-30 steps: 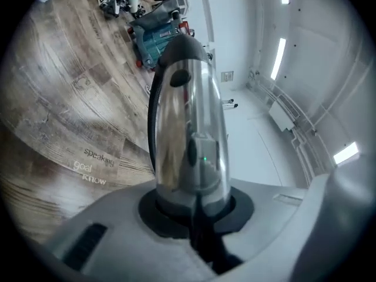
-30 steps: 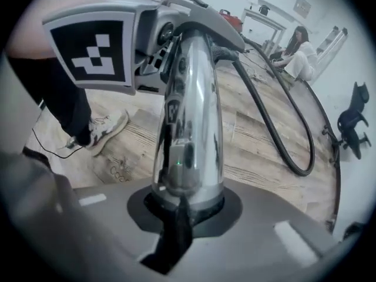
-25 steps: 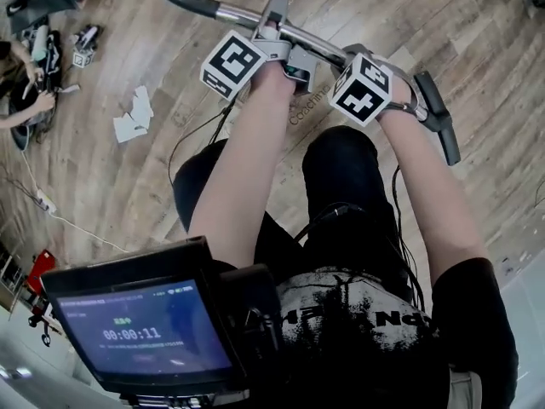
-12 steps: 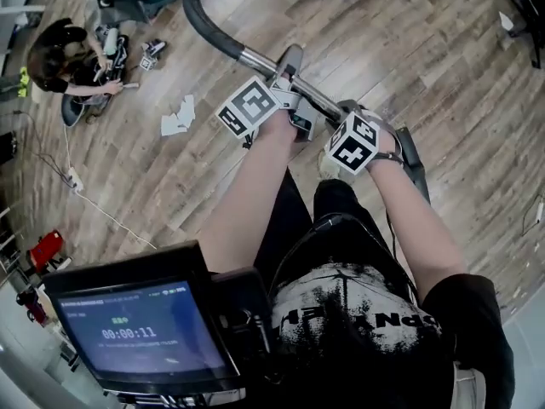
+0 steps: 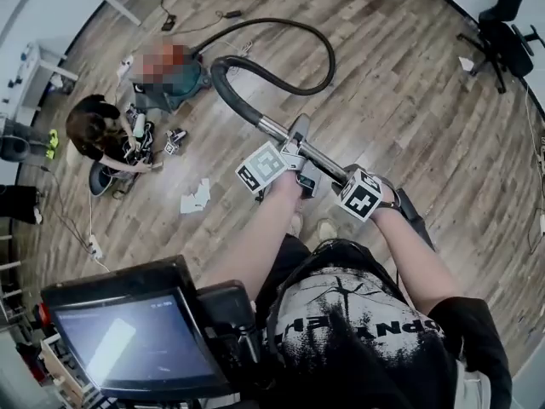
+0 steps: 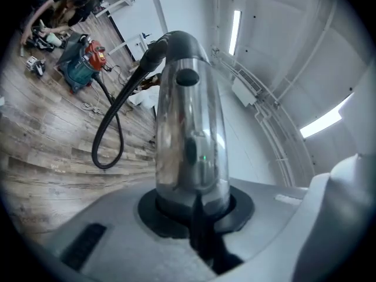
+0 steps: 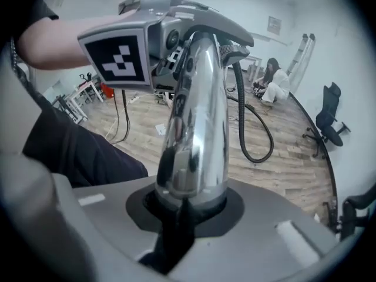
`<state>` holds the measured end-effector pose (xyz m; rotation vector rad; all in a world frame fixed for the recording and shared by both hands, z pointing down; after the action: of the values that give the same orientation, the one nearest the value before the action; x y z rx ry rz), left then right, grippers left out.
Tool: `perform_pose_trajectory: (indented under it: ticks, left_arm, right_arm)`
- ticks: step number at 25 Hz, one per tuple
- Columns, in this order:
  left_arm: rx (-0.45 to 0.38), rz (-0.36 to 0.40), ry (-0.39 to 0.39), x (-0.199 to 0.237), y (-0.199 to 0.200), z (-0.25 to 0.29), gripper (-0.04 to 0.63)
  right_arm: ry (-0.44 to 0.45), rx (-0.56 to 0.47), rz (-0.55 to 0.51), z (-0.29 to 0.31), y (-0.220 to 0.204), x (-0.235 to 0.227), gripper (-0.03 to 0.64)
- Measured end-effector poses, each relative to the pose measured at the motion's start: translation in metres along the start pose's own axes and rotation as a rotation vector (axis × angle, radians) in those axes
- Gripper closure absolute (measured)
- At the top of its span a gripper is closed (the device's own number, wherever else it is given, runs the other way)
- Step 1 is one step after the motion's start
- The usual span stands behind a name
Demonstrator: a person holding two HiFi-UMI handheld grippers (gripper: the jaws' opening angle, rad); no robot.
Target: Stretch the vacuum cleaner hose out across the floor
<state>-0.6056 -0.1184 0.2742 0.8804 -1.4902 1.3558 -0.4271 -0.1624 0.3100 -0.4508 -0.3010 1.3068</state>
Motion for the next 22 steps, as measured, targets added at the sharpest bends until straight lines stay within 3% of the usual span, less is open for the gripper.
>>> perform_pose_trajectory:
  ticks: [4, 6, 10, 12, 16, 18, 22]
  left_arm:
    - [0.069, 0.091, -0.154, -0.022, 0.009, 0.008, 0.523]
    - [0.059, 0.077, -0.188, -0.025, 0.019, 0.007, 0.518]
    - [0.075, -0.043, -0.184, -0.014, 0.025, -0.006, 0.555]
    - [0.108, -0.044, -0.184, -0.013, 0.022, -0.006, 0.557]
    - [0.104, -0.012, -0.163, -0.014, 0.026, -0.009, 0.557]
    - [0.103, -0.011, -0.164, -0.009, 0.031, -0.010, 0.557]
    - [0.126, -0.012, -0.172, 0.002, 0.036, -0.014, 0.557]
  right_arm:
    - [0.025, -0.069, 0.097, -0.020, 0.009, 0.010, 0.545]
    - [0.026, -0.058, 0.137, -0.024, 0.010, 0.019, 0.546]
    - [-0.020, -0.006, 0.124, -0.021, 0.009, 0.033, 0.545]
    - [-0.092, 0.036, 0.108, -0.018, 0.007, 0.037, 0.541]
    - [-0.319, 0.087, 0.044, -0.008, 0.009, 0.042, 0.531]
    - [-0.357, 0.077, 0.055, -0.004, 0.011, 0.043, 0.542]
    - [-0.350, 0.050, 0.098, 0.007, 0.015, 0.050, 0.549]
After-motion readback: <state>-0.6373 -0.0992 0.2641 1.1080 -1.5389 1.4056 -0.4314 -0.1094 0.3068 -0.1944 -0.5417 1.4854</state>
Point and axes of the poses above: the fingertips, and each gripper's own axes: z forward along the fingers, x to its left, y out of its top, the point moved 10 cm from there along -z, backward along the fingers, and after that the axes turned 4 degrees about -x, right-handed, at the moved point
